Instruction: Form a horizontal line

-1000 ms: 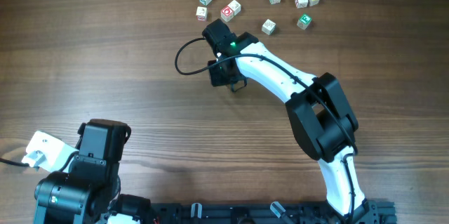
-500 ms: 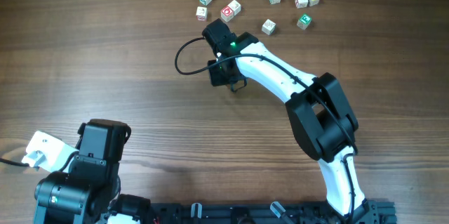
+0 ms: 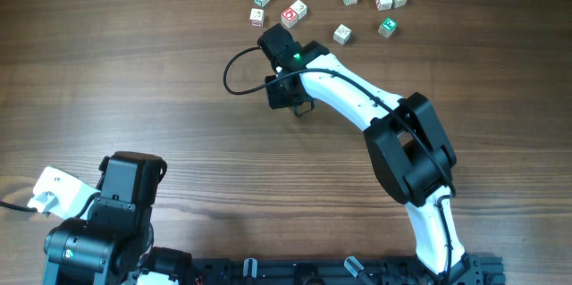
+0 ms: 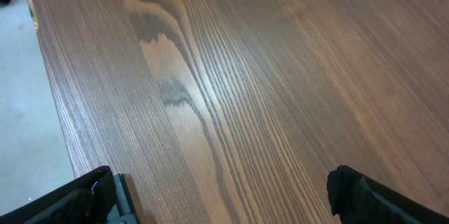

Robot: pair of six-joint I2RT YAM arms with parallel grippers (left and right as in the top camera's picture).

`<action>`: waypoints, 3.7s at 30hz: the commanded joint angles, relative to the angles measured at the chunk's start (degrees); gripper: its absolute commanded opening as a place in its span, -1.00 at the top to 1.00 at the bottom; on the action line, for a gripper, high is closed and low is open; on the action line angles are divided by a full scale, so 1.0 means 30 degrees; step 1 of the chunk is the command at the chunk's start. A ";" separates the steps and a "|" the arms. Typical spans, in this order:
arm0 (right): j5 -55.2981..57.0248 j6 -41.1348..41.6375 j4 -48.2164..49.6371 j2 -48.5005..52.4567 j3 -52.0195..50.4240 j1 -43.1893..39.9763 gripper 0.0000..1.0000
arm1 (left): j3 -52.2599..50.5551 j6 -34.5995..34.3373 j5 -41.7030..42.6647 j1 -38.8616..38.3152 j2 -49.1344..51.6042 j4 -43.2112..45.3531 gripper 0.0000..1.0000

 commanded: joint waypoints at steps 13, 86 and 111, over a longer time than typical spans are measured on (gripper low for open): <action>0.0415 0.0350 0.0102 0.0459 -0.0204 0.0022 0.91 | -0.0036 -0.0393 -0.0109 0.0160 -0.0066 -0.0015 -1.00; 1.1730 0.4874 -0.7446 -0.3490 0.6710 -0.0554 0.91 | -0.0036 -0.0393 -0.0117 0.0160 -0.0066 -0.0015 -1.00; 0.7045 0.3555 -0.6448 -0.7475 0.5289 -0.6819 0.10 | -0.0036 -0.0393 -0.0109 0.0160 -0.0066 -0.0015 -1.00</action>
